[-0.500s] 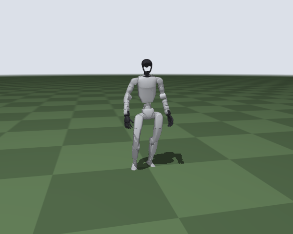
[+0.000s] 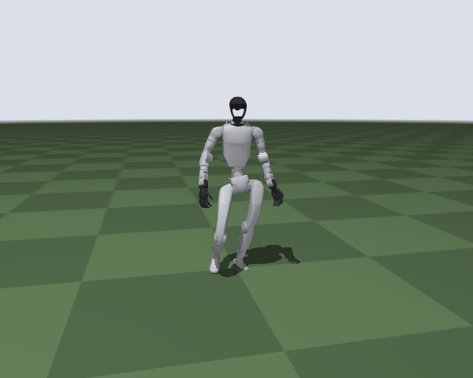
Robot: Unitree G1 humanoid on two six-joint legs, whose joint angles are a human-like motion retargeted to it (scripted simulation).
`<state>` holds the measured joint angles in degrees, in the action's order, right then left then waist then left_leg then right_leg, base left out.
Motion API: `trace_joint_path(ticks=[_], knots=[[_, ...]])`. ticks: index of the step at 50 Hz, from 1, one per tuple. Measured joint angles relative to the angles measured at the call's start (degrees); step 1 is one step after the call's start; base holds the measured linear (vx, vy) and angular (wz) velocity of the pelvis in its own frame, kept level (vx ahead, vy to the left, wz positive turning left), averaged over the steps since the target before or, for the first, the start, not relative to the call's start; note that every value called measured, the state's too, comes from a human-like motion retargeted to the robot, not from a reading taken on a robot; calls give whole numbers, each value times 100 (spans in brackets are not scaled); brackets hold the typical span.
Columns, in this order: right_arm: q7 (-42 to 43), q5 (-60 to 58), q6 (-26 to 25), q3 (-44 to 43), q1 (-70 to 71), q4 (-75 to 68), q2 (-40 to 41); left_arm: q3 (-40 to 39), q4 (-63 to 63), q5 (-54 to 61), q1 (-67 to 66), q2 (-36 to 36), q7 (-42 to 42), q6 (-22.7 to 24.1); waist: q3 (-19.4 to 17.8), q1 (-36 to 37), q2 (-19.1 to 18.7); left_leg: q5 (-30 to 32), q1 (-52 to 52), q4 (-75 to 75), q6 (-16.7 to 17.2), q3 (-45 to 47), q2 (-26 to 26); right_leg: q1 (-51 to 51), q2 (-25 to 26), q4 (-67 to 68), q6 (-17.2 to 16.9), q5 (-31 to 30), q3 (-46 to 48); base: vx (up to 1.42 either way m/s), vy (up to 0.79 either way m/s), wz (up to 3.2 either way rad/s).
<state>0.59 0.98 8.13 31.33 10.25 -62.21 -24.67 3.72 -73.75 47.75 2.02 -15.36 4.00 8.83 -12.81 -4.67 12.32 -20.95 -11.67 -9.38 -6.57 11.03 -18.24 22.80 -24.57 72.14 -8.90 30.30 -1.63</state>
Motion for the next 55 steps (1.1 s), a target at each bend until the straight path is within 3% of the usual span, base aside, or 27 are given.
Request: trace_joint_path(ticks=[8, 12, 16, 21, 25, 28, 30, 32, 35, 38, 42, 48, 50, 53, 55], knots=[[249, -100, 215, 284, 712, 1361, -149, -458, 543, 790, -185, -220, 397, 187, 256, 262, 175, -60, 434, -616, 17, 38, 100, -299, 146, 19, -20, 188, -212, 0, -14, 5], [366, -297, 337, 612, 1210, 2891, -372, -297, 1877, 893, -512, -1, 407, 313, 350, 335, 93, -271, 928, -1417, 146, 105, 430, -686, 462, -706, 230, 773, -78, -8, -22, 3], [192, -287, 348, 1020, 1731, 4175, -684, 208, 4004, 920, -717, 191, 70, 372, 476, 304, -359, -492, 1727, -2503, 409, 157, 1159, -776, 1067, -1390, 577, 873, 304, -23, -24, 12], [-231, 447, 336, 1179, 1478, 4883, -1000, 973, 6639, 1344, -179, 80, -974, 394, 611, 65, -1038, -517, 2480, -4077, 768, 331, 2095, -441, 1672, -1846, 649, 230, 882, -43, -19, 26], [-381, 866, 326, 826, 559, 5106, -1223, 1612, 7985, 1959, 393, -245, -1693, 328, 734, -118, -1850, -256, 2516, -5481, 1124, 47, 2751, -27, 2526, -2328, 553, -909, 1190, -58, -11, -16], [-193, 880, 339, 414, -134, 5301, -1265, 1977, 8480, 2336, 536, -535, -1936, 249, 787, -382, -2131, 365, 2114, -5407, 1473, -174, 2583, 436, 2910, -2521, 302, -1706, 1172, -63, -7, -23], [-10, 884, 339, 152, -462, 5474, -1232, 2106, 8667, 2450, 527, -741, -1929, 226, 796, -618, -2031, 389, 1828, -4874, 1482, -191, 2231, 869, 2872, -2336, 99, -1821, 1034, -64, -6, 1], [119, 882, 336, -56, -612, 5656, -1144, 2151, 8732, 2505, 414, -912, -1907, 155, 731, -845, -1749, -176, 1656, -4356, 1230, -144, 1826, 1383, 2602, -1632, -24, -1604, 821, -68, -6, 8], [126, 912, 368, -233, -627, 5906, -963, 2180, 8636, 2435, 49, -1058, -1934, -50, 492, -969, -1419, -1558, 1717, -4339, 704, -38, 1599, 1856, 2138, 50, 233, -1031, 851, -73, -7, 0], [-124, 1064, 348, -331, -414, 6248, -836, 2077, 8427, 2275, -356, -1096, -2057, -284, 434, -948, -1069, -1977, 2057, -4316, 274, -68, 1307, 1864, 1629, 1612, 468, -608, 679, -72, -7, 23], [-409, 1242, 391, -145, -181, 6724, -869, 1854, 8424, 2152, -987, -868, -2157, -349, 820, -893, -650, -1082, 2746, -3671, 199, -164, 855, 1199, 1160, 2218, 372, -679, 241, -74, -7, 54], [-427, 1136, 593, 99, -171, 7209, -1189, 1604, 8903, 2072, -1269, -774, -1988, -64, 1233, -492, -166, 618, 3676, -2700, 558, -90, 349, -489, 1010, 624, -139, -1007, -177, -76, -9, 68], [-362, 1025, 629, 160, -88, 7272, -1299, 1519, 9002, 1956, -1129, -827, -1907, 14, 1239, -352, -128, 995, 4013, -2486, 742, -102, 253, -824, 1098, -24, -95, -542, -266, -79, -9, 41], [-261, 812, 689, 231, 133, 7246, -1418, 1391, 9004, 1621, -819, -924, -1807, 141, 1071, -256, -225, 1056, 4525, -2440, 1071, -101, 377, -862, 1138, -657, 385, 993, -102, -83, -9, 32], [-182, 671, 722, 263, 393, 7155, -1486, 1335, 8883, 1384, -505, -947, -1765, 243, 926, -235, -497, 913, 4838, -2515, 1236, -33, 722, -604, 1289, -921, 671, 1554, 161, -84, -9, 33]])
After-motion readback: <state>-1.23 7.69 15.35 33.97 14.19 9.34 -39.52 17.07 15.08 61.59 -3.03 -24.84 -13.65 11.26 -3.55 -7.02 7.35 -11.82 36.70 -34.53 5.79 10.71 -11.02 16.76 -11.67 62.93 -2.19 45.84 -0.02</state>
